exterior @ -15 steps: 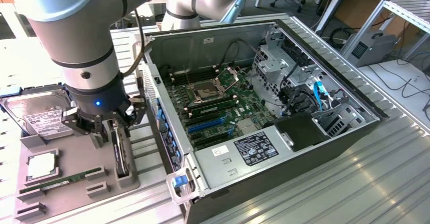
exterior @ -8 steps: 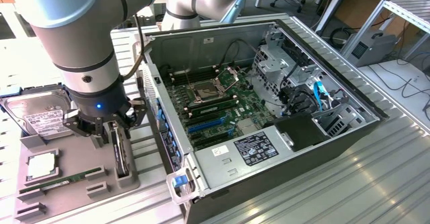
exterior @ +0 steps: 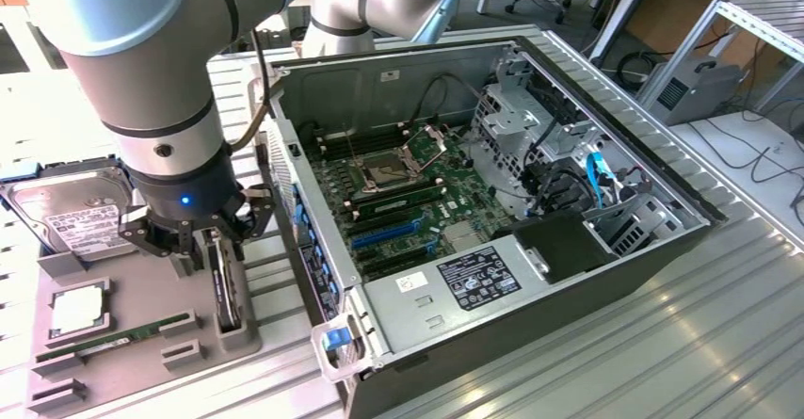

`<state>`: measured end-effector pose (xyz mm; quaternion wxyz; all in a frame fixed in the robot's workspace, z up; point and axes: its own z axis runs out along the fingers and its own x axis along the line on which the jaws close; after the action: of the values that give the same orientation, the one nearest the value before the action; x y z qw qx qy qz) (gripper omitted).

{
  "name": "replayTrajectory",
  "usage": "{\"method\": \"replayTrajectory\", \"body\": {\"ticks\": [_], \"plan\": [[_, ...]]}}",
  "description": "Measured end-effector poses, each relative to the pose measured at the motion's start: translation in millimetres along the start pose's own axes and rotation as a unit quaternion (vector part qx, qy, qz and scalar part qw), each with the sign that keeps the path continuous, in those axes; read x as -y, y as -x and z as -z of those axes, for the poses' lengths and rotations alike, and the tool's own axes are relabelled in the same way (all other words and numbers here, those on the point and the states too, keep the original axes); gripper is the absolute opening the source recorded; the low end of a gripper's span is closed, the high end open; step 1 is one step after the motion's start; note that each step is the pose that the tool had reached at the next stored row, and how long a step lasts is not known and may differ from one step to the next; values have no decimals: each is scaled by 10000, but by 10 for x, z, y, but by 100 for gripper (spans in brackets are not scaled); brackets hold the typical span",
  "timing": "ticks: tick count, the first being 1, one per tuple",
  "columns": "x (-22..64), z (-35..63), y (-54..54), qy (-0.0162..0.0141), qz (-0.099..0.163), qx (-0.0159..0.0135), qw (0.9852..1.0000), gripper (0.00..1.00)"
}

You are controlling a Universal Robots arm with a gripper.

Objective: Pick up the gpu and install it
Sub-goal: 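Pick up the gpu and move the gpu toward the slot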

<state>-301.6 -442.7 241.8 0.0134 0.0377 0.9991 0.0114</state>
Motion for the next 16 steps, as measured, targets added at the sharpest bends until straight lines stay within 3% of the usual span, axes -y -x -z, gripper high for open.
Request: {"method": "replayTrajectory", "body": {"ticks": [3,7,16], "plan": [[0,0,0,0,0,0,10000,47],[0,0,0,0,0,0,10000,28],[0,0,0,0,0,0,10000,27]]}}
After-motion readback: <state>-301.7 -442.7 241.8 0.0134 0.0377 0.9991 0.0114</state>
